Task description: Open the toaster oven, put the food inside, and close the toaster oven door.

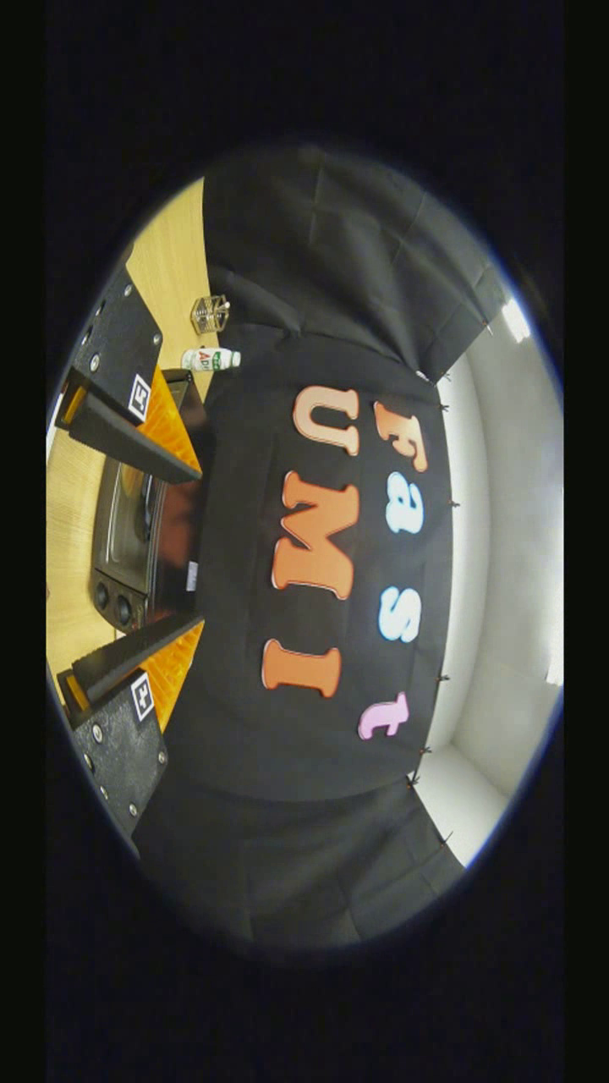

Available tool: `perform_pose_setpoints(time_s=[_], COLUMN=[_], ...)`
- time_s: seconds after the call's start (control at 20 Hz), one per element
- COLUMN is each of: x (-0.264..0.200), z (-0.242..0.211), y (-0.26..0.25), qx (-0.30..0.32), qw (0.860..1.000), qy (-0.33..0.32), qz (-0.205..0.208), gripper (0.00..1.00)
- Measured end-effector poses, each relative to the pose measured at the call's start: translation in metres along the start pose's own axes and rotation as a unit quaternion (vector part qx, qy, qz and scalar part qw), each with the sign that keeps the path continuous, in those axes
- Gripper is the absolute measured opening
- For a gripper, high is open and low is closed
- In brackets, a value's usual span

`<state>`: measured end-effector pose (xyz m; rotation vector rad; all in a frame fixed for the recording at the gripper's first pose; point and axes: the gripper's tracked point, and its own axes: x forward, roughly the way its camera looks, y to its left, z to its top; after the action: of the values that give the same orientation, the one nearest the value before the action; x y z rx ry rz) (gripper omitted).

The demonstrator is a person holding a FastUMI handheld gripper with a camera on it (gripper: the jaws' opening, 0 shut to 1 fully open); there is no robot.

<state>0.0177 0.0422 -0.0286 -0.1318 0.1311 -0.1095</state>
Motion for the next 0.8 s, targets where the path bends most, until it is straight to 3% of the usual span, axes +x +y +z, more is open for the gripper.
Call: perform_pose_setpoints(time_s=[0.2, 0.5, 0.8], x=[-0.018, -0.040, -0.063], z=[0.043, 0.063, 0.086], y=[-0.019, -0.047, -0.060], qx=[-0.016, 0.002, 0.025], qw=[0.999, 0.998, 0.997], qy=[-0.047, -0.046, -0.067], qz=[-0.015, -0.031, -0.020], gripper=[0.95, 0.98, 0.98])
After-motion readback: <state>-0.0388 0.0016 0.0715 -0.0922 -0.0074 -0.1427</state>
